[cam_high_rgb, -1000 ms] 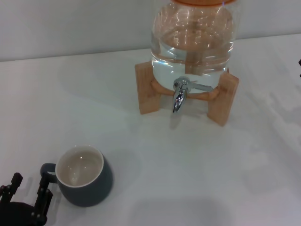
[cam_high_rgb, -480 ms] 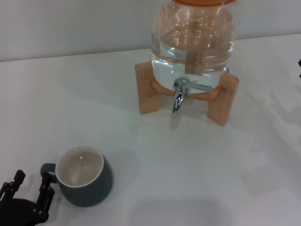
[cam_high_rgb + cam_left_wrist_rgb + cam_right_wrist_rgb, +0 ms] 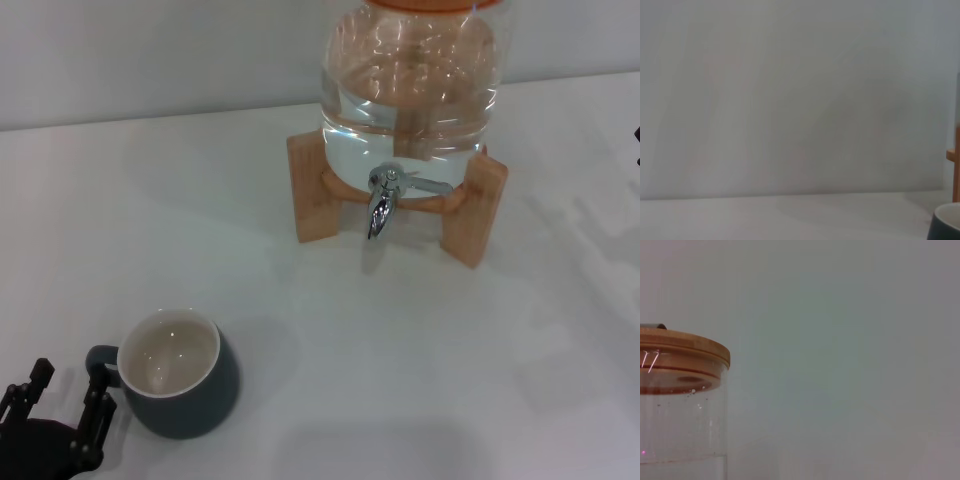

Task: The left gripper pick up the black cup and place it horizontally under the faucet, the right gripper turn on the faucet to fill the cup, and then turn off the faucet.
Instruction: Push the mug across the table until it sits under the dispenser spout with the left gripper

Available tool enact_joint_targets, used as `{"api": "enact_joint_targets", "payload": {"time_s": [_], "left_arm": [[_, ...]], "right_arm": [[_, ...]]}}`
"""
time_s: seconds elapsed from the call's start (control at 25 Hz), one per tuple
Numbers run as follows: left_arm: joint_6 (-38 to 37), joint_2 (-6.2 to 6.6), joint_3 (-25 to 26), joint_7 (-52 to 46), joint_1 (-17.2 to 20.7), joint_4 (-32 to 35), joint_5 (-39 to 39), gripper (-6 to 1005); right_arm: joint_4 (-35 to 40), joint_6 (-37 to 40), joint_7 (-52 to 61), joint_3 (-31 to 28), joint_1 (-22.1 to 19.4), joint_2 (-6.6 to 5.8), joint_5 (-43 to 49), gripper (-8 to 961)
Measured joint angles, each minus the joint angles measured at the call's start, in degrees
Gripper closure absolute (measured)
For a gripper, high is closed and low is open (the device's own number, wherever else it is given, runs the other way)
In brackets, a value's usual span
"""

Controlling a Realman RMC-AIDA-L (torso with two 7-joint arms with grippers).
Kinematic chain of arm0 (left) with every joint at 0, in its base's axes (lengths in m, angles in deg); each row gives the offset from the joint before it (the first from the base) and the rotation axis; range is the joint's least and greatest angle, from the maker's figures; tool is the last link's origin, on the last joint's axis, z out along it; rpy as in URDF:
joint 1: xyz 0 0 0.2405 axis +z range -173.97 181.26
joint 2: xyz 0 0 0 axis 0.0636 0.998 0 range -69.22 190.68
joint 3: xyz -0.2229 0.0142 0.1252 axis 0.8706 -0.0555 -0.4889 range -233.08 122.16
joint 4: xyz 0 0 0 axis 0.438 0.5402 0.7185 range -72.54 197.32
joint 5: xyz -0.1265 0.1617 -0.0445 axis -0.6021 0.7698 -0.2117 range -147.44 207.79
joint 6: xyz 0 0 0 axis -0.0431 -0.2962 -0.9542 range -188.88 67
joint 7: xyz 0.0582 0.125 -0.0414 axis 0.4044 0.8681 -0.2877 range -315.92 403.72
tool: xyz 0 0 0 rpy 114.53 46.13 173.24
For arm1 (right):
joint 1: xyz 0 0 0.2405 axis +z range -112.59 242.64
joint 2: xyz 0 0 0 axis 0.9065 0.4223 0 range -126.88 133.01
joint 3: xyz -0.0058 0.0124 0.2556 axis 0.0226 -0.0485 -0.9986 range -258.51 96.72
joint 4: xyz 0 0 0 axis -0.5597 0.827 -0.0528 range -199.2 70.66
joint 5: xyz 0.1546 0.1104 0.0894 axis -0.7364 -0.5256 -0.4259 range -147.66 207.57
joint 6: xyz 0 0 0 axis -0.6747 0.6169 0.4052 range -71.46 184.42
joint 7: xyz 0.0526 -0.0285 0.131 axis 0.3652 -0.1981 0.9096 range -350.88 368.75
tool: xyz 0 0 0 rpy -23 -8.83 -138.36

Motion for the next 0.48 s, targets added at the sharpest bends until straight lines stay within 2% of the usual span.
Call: {"api": "enact_joint_targets", "payload": {"time_s": [0.48], "left_arm": [[0.2, 0.05, 0.0, -0.2, -0.4, -0.2, -0.1, 401]], "right_arm": [[0.0, 0.3, 0.1, 0.0, 0.0, 0.00, 0.0, 83]]}}
